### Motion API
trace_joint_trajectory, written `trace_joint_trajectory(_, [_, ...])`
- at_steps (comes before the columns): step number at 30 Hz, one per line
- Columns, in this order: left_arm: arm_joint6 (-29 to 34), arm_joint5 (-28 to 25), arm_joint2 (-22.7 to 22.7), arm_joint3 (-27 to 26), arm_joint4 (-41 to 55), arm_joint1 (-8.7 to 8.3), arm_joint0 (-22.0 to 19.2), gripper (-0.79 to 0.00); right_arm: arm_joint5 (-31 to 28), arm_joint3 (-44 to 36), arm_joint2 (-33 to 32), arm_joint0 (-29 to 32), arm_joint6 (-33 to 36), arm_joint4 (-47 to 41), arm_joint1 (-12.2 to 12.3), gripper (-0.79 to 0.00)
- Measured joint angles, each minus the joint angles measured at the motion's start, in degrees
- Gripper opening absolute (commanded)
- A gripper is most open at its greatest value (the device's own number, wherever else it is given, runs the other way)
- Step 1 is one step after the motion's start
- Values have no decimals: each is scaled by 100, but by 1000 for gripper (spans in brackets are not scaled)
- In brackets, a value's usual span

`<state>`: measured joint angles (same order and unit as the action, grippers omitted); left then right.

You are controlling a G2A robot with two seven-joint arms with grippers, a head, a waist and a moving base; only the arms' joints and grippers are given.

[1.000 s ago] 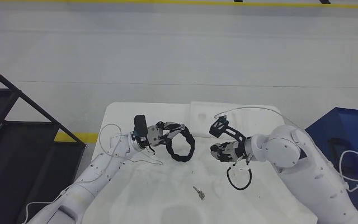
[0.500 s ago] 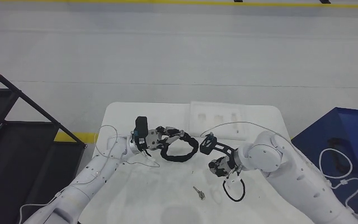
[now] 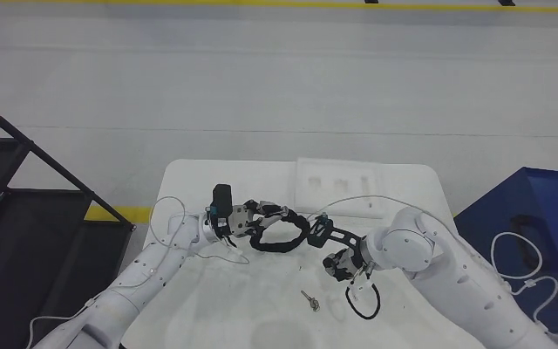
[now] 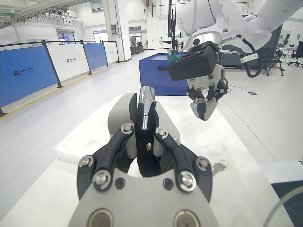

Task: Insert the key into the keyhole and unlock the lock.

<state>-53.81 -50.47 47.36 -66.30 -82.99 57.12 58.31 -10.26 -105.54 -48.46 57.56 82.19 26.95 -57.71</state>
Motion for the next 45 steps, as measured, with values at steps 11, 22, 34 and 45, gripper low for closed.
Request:
trace_joint_trajectory(11, [-21, 21, -15, -50, 13, -23, -7, -785, -1974, -112, 993, -125, -785, 1064, 180, -785])
trace_joint_trajectory(22, [-21, 21, -14, -50, 12, -23, -7, -785, -3090, -257, 1657, -23, -1908, 2301, 446, -785])
trace_joint_trajectory(34, [-21, 21, -14, -50, 13, -23, -7, -785, -2968, -532, 1919, 146, -1796, 2719, 470, -665])
trace_joint_trajectory(45, [-21, 21, -14, -50, 13, -23, -7, -785, -3064, -202, 2203, 7, -1882, 2727, 372, -443])
